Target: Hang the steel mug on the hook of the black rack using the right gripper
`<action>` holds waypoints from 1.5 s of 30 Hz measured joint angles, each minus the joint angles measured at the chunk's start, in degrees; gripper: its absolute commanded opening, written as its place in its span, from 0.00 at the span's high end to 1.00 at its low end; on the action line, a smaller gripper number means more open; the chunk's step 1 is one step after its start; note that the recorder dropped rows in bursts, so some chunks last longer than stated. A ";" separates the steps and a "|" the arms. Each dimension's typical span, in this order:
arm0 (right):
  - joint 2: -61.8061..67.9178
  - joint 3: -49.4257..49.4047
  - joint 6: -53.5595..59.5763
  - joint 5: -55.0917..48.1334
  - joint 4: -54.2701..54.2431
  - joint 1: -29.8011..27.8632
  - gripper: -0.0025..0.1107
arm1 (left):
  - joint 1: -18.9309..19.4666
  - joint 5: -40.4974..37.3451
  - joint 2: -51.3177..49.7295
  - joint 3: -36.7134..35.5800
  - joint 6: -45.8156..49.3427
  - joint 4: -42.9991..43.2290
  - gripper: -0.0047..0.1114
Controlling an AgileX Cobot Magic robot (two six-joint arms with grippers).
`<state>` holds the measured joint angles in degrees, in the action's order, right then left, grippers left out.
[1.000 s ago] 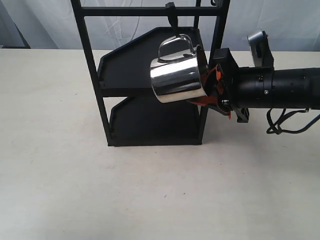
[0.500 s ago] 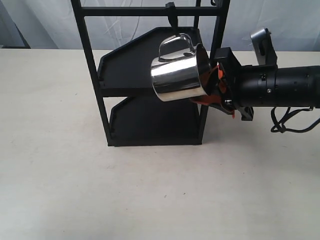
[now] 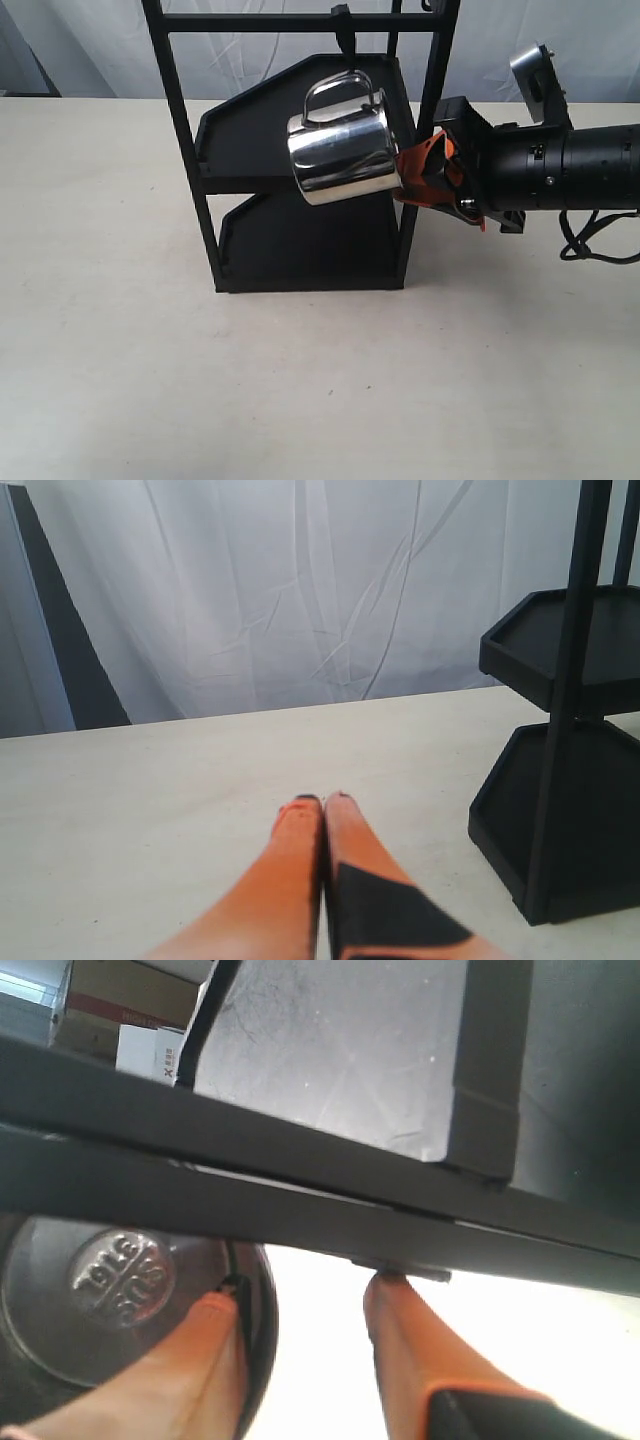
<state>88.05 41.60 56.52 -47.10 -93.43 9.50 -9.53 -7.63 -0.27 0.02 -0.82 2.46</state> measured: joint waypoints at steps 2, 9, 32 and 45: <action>0.00 0.00 0.00 0.11 0.10 0.00 0.63 | 0.00 0.00 0.00 0.00 0.00 0.00 0.95; 0.00 0.00 0.00 0.11 0.10 0.00 0.63 | 0.00 0.00 0.00 0.00 0.00 0.00 0.95; -3.29 0.00 0.00 -1.98 0.55 -1.87 0.63 | 0.00 0.00 0.00 0.00 0.00 0.00 0.95; -8.77 0.00 -2.56 3.28 5.02 -1.87 0.63 | 0.00 0.00 0.00 0.00 0.00 0.00 0.95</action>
<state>79.28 41.60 53.97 -43.82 -88.42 7.63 -9.53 -7.63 -0.27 0.02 -0.82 2.46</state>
